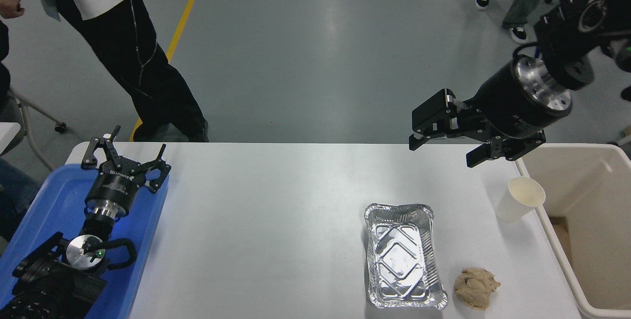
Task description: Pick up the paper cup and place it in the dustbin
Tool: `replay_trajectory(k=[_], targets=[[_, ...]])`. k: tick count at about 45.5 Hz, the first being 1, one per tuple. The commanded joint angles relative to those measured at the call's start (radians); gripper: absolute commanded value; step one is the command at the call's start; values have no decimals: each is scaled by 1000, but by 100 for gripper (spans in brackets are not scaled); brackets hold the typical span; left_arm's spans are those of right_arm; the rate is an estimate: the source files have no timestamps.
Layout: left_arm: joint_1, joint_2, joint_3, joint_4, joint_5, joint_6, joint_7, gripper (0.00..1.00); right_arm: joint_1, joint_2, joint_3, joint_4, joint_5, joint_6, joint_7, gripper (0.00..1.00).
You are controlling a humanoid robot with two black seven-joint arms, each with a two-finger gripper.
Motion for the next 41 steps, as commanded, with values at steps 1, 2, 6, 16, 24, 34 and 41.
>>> replay_trajectory(k=[1, 2, 6, 16, 24, 34, 41], targets=[[2, 0, -1, 0, 0, 0, -1, 99, 83, 2, -10, 23, -21, 43, -3, 100], [2, 0, -1, 0, 0, 0, -1, 99, 82, 2, -10, 23, -21, 43, -4, 100], [2, 0, -1, 0, 0, 0, -1, 99, 65, 3, -10, 20, -20, 43, -3, 100], [0, 0, -1, 0, 0, 0, -1, 99, -101, -10, -17, -17, -20, -99, -1, 100], [0, 0, -1, 0, 0, 0, -1, 99, -323, 3, -77, -121, -21, -321, -3, 100], [0, 0, -1, 0, 0, 0, -1, 99, -608, -69, -56, -309, 47, -422, 1, 100], [0, 0, -1, 0, 0, 0, -1, 99, -763, -139, 44, -451, 60, -451, 5, 100]])
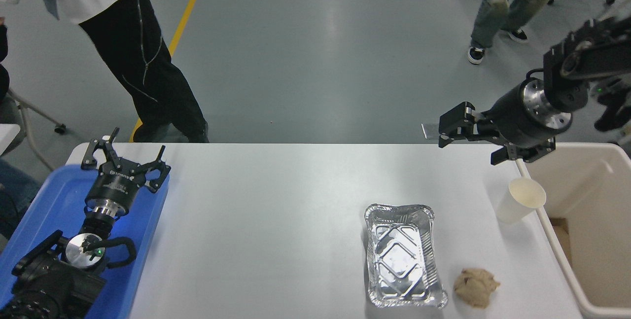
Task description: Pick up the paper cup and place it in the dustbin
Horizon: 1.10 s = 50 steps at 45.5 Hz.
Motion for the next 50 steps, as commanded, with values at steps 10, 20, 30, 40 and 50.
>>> replay_trajectory(k=[10, 20, 30, 40, 50], targets=[[0, 0, 0, 0, 0, 0, 0, 99, -344, -103, 93, -240, 46, -103, -1, 100], [0, 0, 0, 0, 0, 0, 0, 99, -488, -97, 69, -403, -41, -127, -1, 100], [0, 0, 0, 0, 0, 0, 0, 99, -532, -115, 58, -456, -207, -143, -1, 100], [0, 0, 0, 0, 0, 0, 0, 99, -586, -116, 49, -530, -210, -141, -1, 100], [0, 0, 0, 0, 0, 0, 0, 99, -681, -112, 58, -587, -201, -150, -1, 100]])
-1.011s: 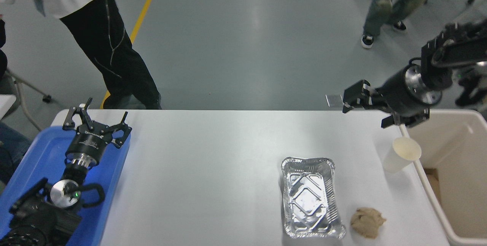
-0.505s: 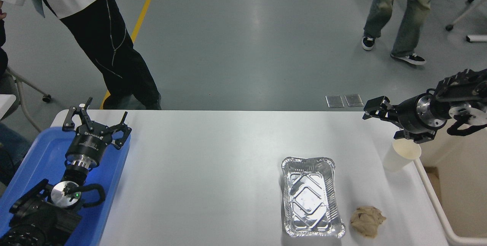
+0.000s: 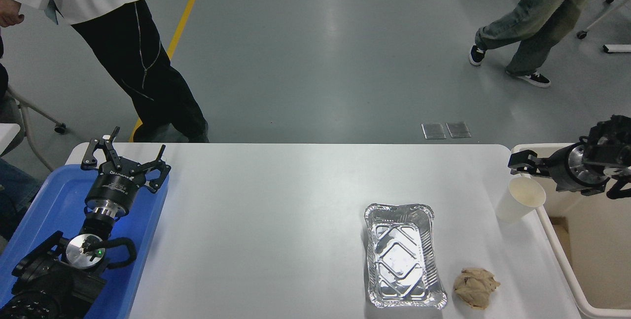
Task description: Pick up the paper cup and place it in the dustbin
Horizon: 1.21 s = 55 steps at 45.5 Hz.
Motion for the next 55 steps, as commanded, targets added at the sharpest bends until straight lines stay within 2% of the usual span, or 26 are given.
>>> replay_trajectory(k=[1, 17, 28, 34, 36, 38, 40, 43, 55], targets=[[0, 0, 0, 0, 0, 0, 0, 99, -99, 3, 7, -76, -8, -12, 0, 100], [0, 0, 0, 0, 0, 0, 0, 99, -193, 24, 40, -168, 1, -29, 0, 100], [0, 0, 0, 0, 0, 0, 0, 99, -294, 73, 111, -281, -3, -36, -3, 88], [0, 0, 0, 0, 0, 0, -2, 99, -311, 96, 112, -298, -2, -43, -3, 85], [0, 0, 0, 0, 0, 0, -2, 99, -313, 101, 112, -298, -2, -46, -3, 80], [0, 0, 0, 0, 0, 0, -2, 99, -314, 102, 112, -297, 0, -46, -3, 71], [0, 0, 0, 0, 0, 0, -2, 99, -317, 102, 112, -297, 0, -40, -5, 49], [0, 0, 0, 0, 0, 0, -2, 99, -317, 102, 111, -297, 0, -29, -9, 1], [0, 0, 0, 0, 0, 0, -2, 99, -313, 92, 111, -298, 1, -23, -9, 0]])
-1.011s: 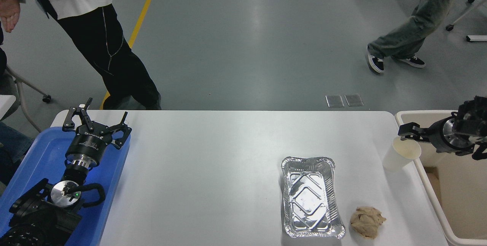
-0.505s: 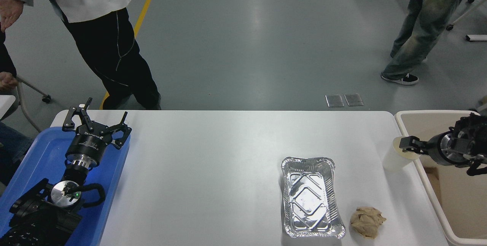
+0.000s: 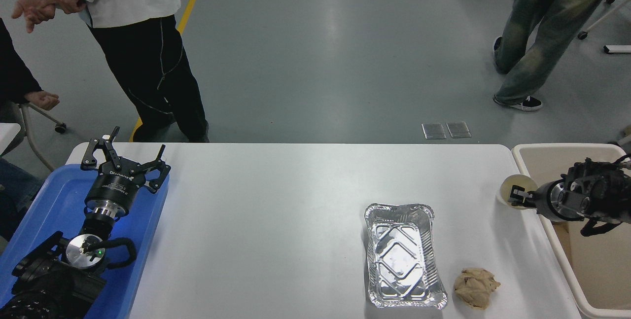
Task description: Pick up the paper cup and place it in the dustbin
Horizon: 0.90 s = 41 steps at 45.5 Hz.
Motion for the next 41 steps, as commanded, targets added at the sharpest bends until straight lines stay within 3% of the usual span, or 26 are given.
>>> replay_trajectory(k=[1, 24, 30, 41], targets=[[0, 0, 0, 0, 0, 0, 0, 99, -3, -1, 3, -8, 3, 1, -1, 0], [0, 0, 0, 0, 0, 0, 0, 99, 23, -6, 6, 16, 3, -4, 8, 0], [0, 0, 0, 0, 0, 0, 2, 99, 140, -70, 3, 160, -26, 6, 25, 0], [0, 0, 0, 0, 0, 0, 2, 99, 500, -219, -10, 565, -360, 19, 55, 0]])
